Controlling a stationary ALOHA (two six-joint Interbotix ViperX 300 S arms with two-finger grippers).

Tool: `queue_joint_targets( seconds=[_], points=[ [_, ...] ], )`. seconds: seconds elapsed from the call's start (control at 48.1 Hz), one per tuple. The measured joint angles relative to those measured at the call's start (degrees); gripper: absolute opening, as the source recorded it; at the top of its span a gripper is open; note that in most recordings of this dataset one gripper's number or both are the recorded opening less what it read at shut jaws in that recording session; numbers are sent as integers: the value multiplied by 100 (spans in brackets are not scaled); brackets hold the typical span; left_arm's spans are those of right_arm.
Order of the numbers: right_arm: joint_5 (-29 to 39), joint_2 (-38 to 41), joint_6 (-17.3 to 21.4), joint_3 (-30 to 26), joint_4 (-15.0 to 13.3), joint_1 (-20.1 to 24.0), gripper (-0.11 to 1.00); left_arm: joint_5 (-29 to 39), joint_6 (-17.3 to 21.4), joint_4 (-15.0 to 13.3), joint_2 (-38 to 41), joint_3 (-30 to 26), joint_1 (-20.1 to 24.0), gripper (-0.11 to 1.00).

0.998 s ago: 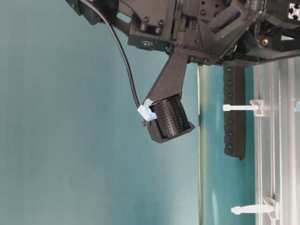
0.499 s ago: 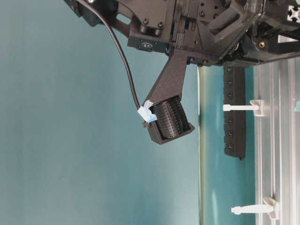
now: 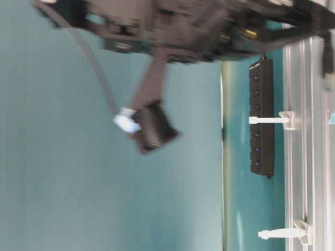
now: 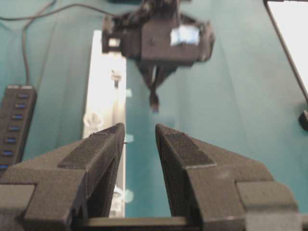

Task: Pass the USB cable through three rings with both arms.
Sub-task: 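Push the plug leftward through the rightmost white ring with right gripper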

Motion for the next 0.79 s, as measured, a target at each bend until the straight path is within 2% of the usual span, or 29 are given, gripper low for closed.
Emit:
queue_joint_targets(
  seconds=[0.145,0.312,0.457,0.582,0.79],
  points=[
    [545,-308,0,-141,-132,9,-8,0,0,0,-9,0,0,43],
    [1354,-624,0,-229,-563,9,-8,0,0,0,-26,-9,9,43],
    [1775,-870,0,-220,-914,-18,-8,-9,0,0,-26,0,9,43],
    [1960,-1116,-9,-26,-1125,-149,-8,9,0,0,-44,0,44,43],
    [1986,-1503,53,466,-1222,-272,-8,18,0,0,-158,0,79,43]
  ],
)
